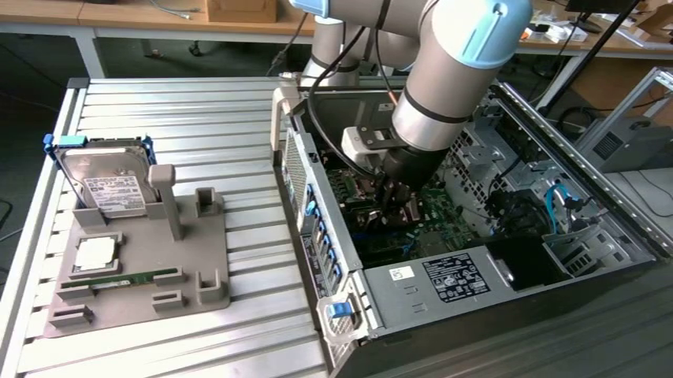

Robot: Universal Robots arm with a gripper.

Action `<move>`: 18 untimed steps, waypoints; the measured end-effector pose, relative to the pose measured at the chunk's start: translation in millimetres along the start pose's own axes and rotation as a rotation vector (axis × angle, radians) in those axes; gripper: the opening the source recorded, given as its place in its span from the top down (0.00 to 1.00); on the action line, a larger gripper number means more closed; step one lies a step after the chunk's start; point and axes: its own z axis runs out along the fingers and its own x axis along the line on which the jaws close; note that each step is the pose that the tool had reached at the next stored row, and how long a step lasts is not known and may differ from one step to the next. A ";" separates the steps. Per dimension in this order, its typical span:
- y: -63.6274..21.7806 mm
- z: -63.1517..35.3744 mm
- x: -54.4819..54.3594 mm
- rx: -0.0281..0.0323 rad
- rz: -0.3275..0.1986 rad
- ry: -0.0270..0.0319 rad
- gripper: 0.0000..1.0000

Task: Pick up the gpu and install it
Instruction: 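Insert the gpu into the slot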

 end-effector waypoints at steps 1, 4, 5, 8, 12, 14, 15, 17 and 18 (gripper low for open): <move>0.0 0.0 -0.1 0.0000 -0.001 0.0001 0.73; -0.1 0.1 -0.4 -0.0001 -0.004 0.0003 0.73; -0.2 0.1 -0.5 -0.0002 -0.005 0.0003 0.73; -0.2 0.4 -0.8 -0.0002 -0.006 0.0003 0.73; -0.2 0.5 -0.9 -0.0003 -0.006 0.0006 0.73; -0.2 0.8 -0.9 -0.0002 -0.007 0.0015 0.73; -0.3 1.0 -0.9 -0.0001 -0.006 0.0031 0.73; -0.3 1.1 -0.9 0.0000 -0.006 0.0070 0.73; -0.3 1.2 -0.9 -0.0001 -0.006 0.0084 0.73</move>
